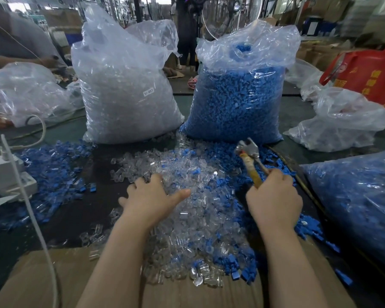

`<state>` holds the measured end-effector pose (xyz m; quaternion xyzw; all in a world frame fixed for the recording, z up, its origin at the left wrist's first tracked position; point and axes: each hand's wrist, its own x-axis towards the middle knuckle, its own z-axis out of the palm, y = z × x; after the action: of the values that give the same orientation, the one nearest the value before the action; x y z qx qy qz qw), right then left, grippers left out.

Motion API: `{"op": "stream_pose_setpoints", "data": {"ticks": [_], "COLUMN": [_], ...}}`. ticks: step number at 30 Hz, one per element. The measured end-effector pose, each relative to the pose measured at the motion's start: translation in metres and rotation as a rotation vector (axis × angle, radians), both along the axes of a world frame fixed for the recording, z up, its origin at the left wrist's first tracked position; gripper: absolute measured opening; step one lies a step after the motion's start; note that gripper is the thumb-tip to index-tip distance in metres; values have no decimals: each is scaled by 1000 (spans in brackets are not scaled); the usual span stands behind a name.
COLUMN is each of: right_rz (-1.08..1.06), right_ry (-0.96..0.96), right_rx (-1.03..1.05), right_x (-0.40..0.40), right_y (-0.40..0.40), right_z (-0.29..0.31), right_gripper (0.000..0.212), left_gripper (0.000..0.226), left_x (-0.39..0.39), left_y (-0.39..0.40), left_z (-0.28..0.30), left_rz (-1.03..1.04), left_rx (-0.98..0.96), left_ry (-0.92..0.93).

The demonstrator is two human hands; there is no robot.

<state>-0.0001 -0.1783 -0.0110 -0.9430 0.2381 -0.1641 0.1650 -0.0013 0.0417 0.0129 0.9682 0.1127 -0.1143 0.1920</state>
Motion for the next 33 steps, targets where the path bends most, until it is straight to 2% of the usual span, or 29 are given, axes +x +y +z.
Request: {"op": "stream_pose_setpoints", "data": {"ticks": [3, 7, 14, 18, 24, 27, 30, 33], "right_rz": [-105, -8, 186, 223, 202, 200, 218, 291], "right_ry": [140, 276, 238, 214, 204, 138, 24, -46], "right_rx": [16, -64, -126, -129, -128, -52, 110, 250], "right_x": [-2, -1, 1, 2, 4, 4, 4, 5], "right_y": [-6, -2, 12, 14, 13, 13, 13, 17], "right_z": [-4, -4, -4, -6, -8, -9, -9, -8], "right_gripper": [44, 35, 20, 24, 20, 13, 10, 12], "left_gripper": [114, 111, 100, 101, 71, 50, 30, 30], "left_x": [-1, -2, 0, 1, 6, 7, 7, 6], "left_y": [-3, -14, -22, -19, -3, 1, 0, -5], "left_z": [-2, -3, -11, -12, -11, -13, -13, -12], "left_rz": [-60, -106, -177, -159, -76, -57, -58, -80], "left_rx": [-34, -10, -44, -142, -325, -391, -386, -285], "left_ry": [85, 38, -25, -64, -103, -148, -208, -255]}}
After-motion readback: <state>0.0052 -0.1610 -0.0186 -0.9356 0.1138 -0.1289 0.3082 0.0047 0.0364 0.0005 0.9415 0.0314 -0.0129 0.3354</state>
